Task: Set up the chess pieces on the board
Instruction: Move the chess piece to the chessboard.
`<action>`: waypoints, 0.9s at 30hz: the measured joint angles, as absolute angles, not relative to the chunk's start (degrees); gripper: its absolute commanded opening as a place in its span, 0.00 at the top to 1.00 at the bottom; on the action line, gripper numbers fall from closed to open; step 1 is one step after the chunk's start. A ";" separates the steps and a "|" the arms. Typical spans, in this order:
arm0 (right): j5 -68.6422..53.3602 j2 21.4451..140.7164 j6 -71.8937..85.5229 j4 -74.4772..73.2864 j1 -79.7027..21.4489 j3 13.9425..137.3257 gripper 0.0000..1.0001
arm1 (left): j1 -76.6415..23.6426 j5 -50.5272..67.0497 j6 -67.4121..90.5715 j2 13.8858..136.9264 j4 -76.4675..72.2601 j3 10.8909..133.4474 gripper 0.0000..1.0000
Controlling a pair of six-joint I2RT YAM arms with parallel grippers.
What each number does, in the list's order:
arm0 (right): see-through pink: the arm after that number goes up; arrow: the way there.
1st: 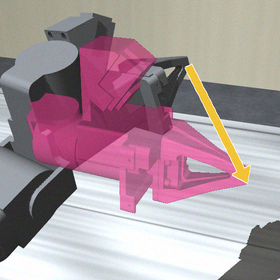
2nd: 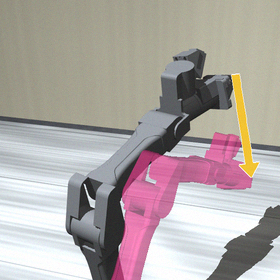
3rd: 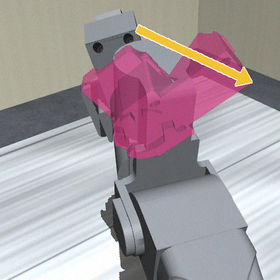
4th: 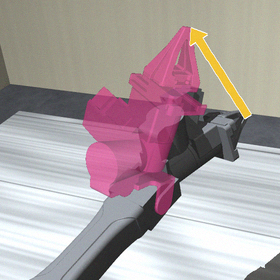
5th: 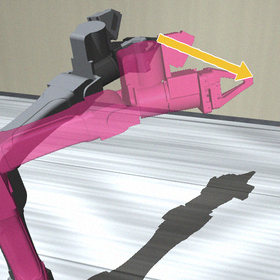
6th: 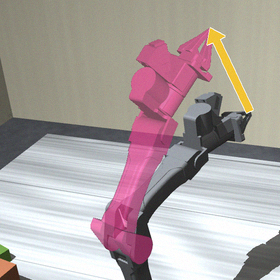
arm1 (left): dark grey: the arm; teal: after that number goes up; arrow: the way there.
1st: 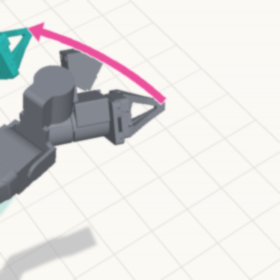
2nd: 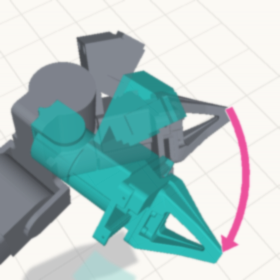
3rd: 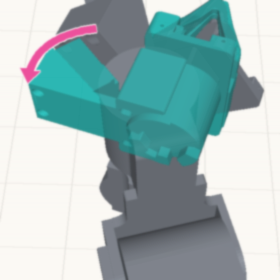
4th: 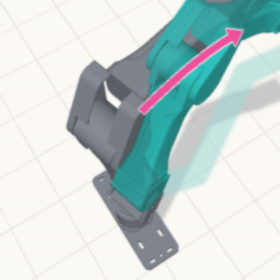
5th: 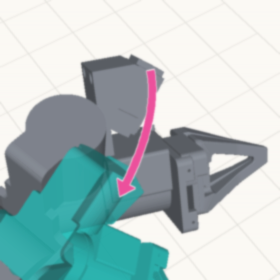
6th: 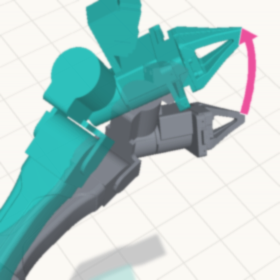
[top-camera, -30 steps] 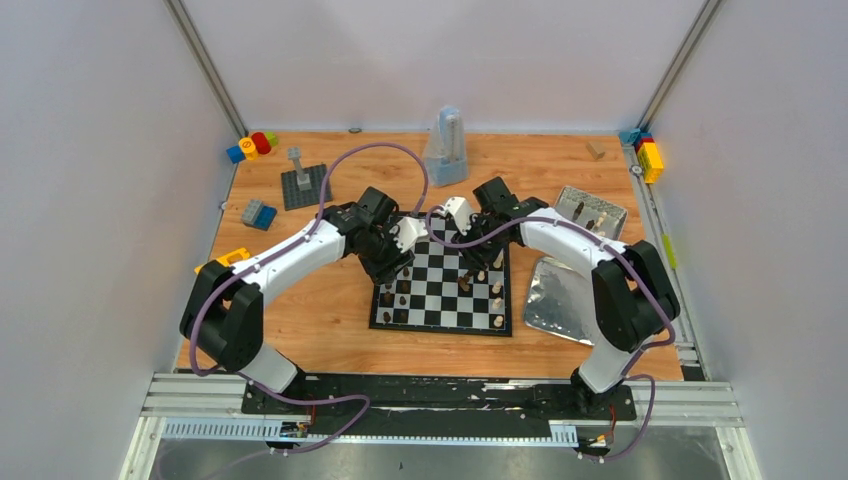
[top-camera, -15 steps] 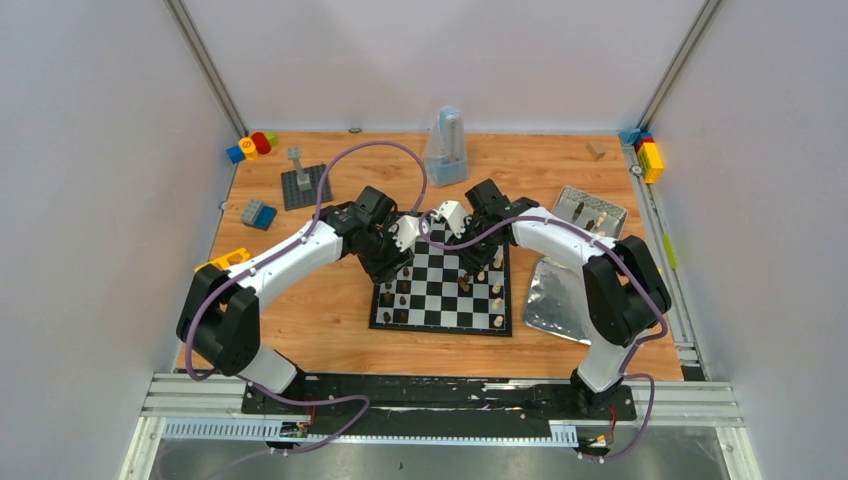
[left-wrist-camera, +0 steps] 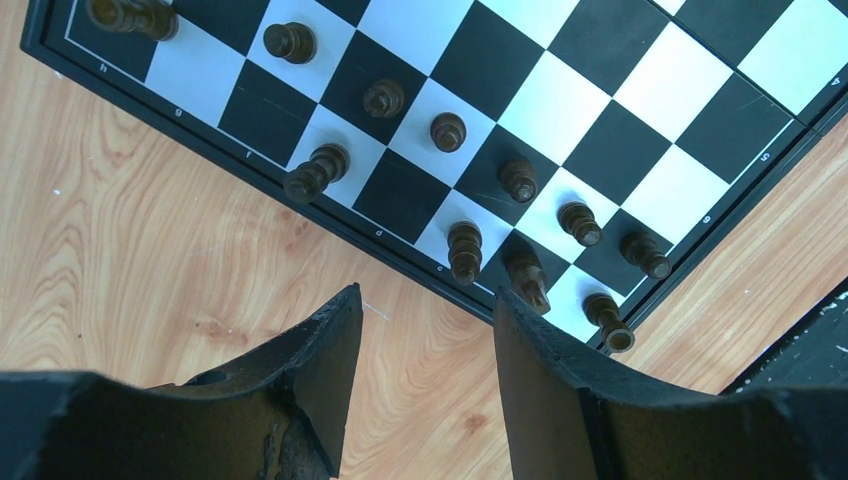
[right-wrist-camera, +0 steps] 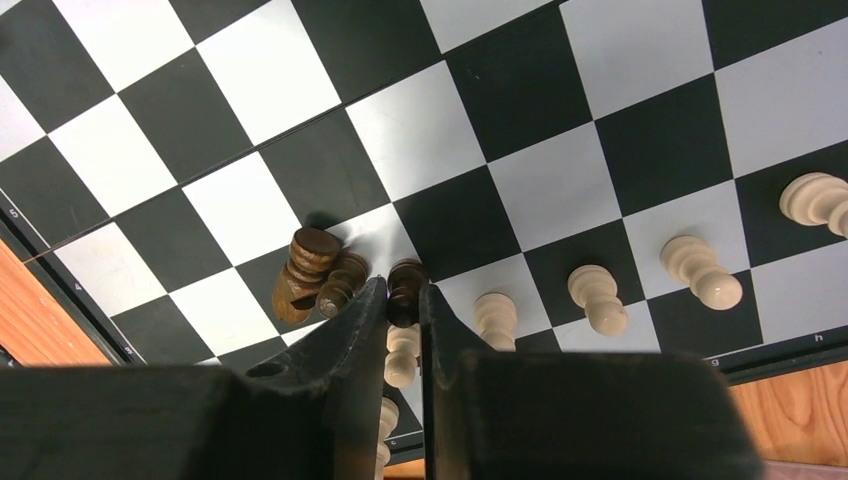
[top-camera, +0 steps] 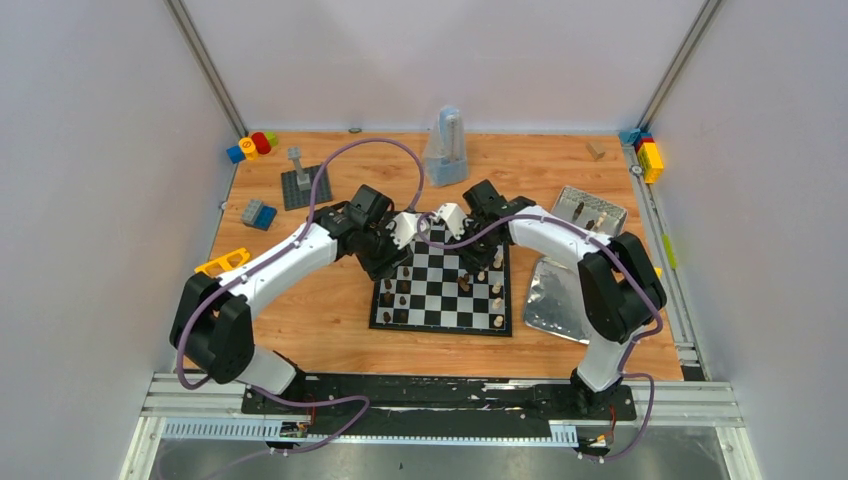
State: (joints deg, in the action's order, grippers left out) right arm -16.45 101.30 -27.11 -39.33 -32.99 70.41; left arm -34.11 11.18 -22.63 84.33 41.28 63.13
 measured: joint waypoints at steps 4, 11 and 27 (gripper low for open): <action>-16.51 102.30 -27.22 -40.14 -32.99 72.18 0.93 | -34.04 10.50 -22.63 83.18 40.95 62.54 0.38; -16.86 104.36 -27.16 -41.50 -32.99 78.91 0.96 | -30.96 11.33 -22.44 80.55 40.82 62.37 0.29; -19.42 120.86 -24.34 -45.74 -35.11 104.81 0.95 | -9.54 18.85 -19.99 73.56 38.98 62.28 0.22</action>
State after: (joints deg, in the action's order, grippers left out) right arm -19.42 120.86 -24.34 -45.74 -35.11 104.81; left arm -9.54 18.85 -19.99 73.56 38.98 62.28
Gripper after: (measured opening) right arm 0.154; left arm 0.762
